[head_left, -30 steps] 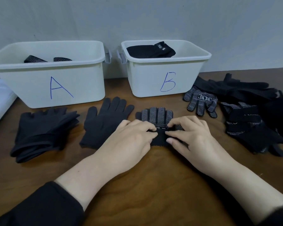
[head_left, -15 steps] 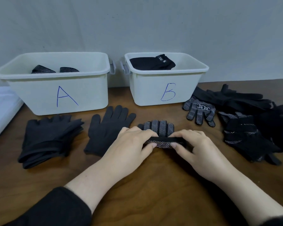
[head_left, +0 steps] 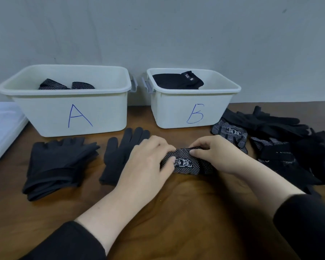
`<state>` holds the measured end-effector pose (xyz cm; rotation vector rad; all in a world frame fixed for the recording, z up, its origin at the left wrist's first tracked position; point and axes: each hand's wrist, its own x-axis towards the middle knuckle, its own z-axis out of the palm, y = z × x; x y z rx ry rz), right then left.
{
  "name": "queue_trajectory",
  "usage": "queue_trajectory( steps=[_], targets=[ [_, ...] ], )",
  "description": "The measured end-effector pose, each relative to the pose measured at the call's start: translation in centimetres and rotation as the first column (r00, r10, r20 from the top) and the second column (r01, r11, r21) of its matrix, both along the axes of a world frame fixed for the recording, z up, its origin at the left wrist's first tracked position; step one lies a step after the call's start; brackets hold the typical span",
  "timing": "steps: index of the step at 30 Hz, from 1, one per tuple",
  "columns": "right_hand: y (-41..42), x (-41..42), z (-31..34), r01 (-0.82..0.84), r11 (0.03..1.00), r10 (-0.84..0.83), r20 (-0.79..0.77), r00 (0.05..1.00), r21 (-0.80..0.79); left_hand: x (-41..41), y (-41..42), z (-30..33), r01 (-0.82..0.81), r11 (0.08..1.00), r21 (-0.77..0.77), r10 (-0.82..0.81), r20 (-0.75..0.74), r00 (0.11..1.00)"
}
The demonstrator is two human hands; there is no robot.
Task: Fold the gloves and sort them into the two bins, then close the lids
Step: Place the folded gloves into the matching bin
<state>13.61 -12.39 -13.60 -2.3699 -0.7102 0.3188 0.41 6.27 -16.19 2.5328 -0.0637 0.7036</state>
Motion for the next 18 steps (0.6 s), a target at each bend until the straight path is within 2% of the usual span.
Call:
queue_trajectory(
  steps=[3, 5, 10, 14, 18],
  targets=[
    [0.8, 0.9, -0.2, 0.017, 0.989, -0.009, 0.057, 0.998, -0.145, 0.0, -0.4, -0.3, 0.112, 0.98, 0.164, -0.092, -0.129, 0.987],
    [1.2, 1.2, 0.4, -0.004, 0.985, 0.012, 0.048, 0.999, -0.171, 0.1, -0.5, -0.6, 0.136, 0.971, 0.195, -0.099, -0.187, 0.977],
    [2.9, 2.2, 2.9, -0.218, 0.932, 0.188, -0.128, 0.974, -0.288, 0.2, -0.2, -0.7, 0.131, 0.974, 0.184, -0.097, -0.185, 0.978],
    [4.6, 2.7, 3.6, -0.307, 0.86, 0.244, -0.198, 0.949, -0.409, 0.3, -0.2, -0.8, 0.132, 0.975, 0.178, -0.102, -0.169, 0.98],
    [5.2, 2.6, 3.3, -0.325, 0.869, 0.237, -0.263, 0.935, -0.373, 0.4, 0.0, -1.1, 0.113, 0.988, 0.109, -0.097, -0.142, 0.985]
  ],
)
